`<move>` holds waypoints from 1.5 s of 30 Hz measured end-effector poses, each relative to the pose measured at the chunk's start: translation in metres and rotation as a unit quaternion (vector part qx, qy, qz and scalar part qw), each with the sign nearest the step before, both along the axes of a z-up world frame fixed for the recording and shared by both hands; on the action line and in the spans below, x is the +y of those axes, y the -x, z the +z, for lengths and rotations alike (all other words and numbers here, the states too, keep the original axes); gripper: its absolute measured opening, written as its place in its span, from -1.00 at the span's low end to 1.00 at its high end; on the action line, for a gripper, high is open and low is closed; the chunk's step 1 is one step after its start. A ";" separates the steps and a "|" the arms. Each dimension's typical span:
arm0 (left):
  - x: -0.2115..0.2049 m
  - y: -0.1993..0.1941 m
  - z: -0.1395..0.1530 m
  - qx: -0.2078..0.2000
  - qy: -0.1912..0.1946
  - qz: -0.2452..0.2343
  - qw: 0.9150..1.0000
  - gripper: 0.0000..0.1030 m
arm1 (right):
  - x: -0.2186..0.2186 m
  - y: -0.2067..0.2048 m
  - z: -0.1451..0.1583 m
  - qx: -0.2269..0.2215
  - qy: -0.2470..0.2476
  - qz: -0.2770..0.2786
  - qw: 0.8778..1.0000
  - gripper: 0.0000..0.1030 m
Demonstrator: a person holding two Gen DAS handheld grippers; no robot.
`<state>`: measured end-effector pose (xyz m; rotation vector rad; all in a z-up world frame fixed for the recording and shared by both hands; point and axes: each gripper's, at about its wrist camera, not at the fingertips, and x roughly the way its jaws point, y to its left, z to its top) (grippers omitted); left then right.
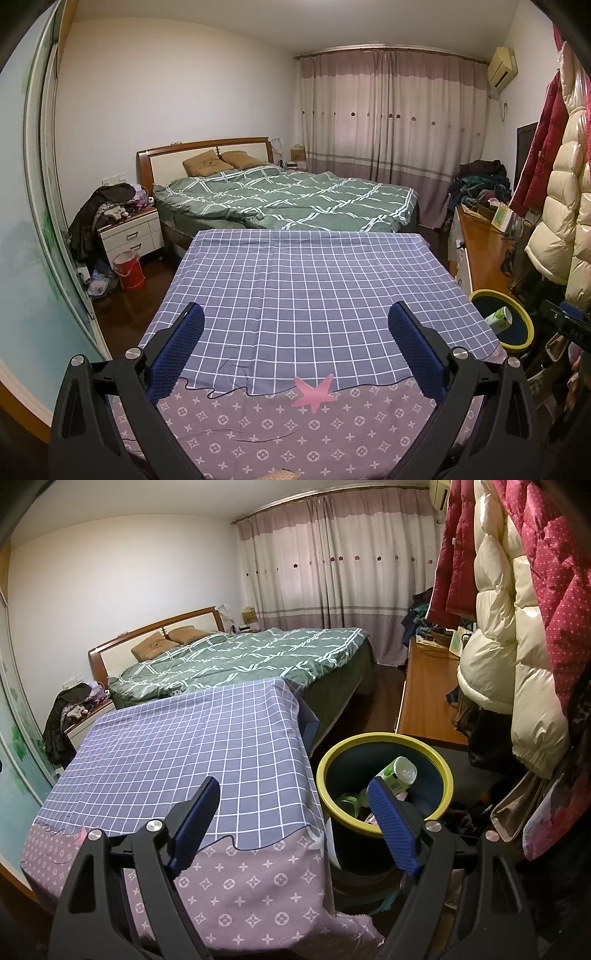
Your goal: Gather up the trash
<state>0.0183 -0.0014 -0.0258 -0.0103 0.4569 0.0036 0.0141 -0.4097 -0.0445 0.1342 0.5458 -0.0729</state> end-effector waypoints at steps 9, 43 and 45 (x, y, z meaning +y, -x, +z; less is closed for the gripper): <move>-0.002 -0.003 -0.001 0.001 -0.001 -0.002 1.000 0.90 | 0.000 -0.001 0.000 0.000 0.000 0.001 1.000 0.52; 0.013 -0.061 -0.020 0.047 0.019 -0.003 0.999 0.90 | 0.020 -0.026 -0.006 0.019 0.005 0.023 1.000 0.53; 0.018 -0.085 -0.029 0.062 0.010 0.002 0.998 0.90 | 0.027 -0.042 -0.005 0.025 0.000 0.034 0.999 0.61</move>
